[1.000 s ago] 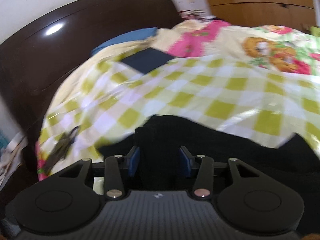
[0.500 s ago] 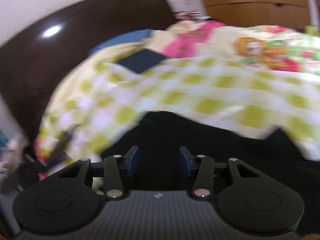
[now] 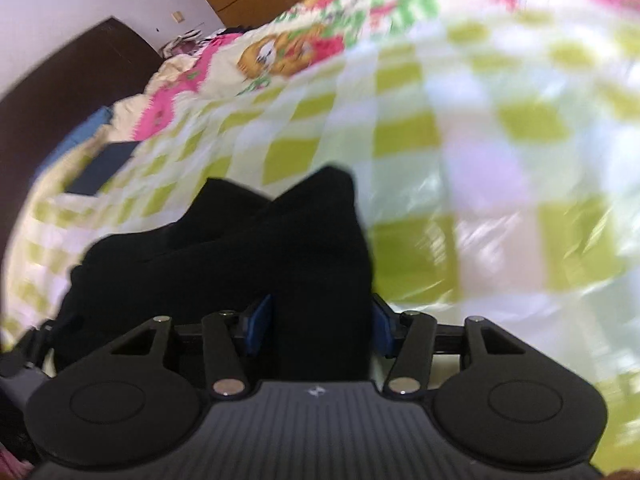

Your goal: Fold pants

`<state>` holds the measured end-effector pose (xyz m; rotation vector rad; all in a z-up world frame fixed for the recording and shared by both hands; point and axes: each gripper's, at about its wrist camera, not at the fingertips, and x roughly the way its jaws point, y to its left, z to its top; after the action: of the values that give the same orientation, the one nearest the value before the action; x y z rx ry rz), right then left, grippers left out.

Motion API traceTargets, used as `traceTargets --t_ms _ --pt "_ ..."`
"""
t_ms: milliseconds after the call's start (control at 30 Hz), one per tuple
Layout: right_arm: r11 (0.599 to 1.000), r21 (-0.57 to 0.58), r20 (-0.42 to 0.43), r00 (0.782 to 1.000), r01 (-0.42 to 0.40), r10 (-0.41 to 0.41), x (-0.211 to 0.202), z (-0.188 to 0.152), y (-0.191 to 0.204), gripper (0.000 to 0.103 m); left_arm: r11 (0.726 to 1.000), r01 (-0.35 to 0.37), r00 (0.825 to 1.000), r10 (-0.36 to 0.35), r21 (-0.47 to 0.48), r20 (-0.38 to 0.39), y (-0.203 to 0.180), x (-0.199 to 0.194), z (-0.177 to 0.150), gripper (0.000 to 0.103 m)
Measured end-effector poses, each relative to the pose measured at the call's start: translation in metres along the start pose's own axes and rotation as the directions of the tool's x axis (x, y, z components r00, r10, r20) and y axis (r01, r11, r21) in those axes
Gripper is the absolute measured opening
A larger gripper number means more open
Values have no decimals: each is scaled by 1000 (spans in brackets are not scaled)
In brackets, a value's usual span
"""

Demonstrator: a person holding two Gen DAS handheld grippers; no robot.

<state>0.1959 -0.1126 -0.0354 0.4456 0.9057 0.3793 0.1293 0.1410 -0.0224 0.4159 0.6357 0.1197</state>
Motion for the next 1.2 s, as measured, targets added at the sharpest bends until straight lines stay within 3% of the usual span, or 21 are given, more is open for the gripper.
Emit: traceTargets --t_ms 67,133,200,267,400,500,667,833,1000,1100,1200 --pt "998 37 6 998 -60 60 1 1 -9 64 1000 -29 999 29 8 13 -1 -6 7 95" --pt "990 73 2 993 -120 120 -4 3 -16 60 997 -69 997 68 28 29 -2 -3 9 94" --pt "969 161 19 983 -185 184 -9 1 -30 49 996 -74 997 74 57 3 -9 4 7 95" --pt "925 277 13 964 -259 265 -4 -2 -42 26 993 -81 997 82 85 -12 -15 9 2 94" --pt "872 358 38 939 -333 343 -6 1 -56 17 986 -100 994 104 130 -24 -25 3 3 93" --pt "883 350 58 948 -313 313 -23 5 -74 12 989 -66 997 71 131 -34 -36 -7 8 93" --pt "904 360 92 973 -232 213 -69 2 -114 12 985 49 999 -50 165 -1 -89 -34 19 91" --pt "914 376 112 987 -151 117 -117 -6 -148 13 971 128 982 -153 203 113 -130 -75 39 91" --pt "897 411 128 985 -162 119 -126 -16 -159 16 964 53 957 -124 260 262 -156 -72 80 91" --pt "888 431 135 984 -162 113 -119 -17 -159 20 961 54 965 -120 271 232 -171 -39 99 91" --pt "876 450 139 983 -171 121 -123 -21 -164 21 949 24 977 -90 314 195 -184 -19 95 91"
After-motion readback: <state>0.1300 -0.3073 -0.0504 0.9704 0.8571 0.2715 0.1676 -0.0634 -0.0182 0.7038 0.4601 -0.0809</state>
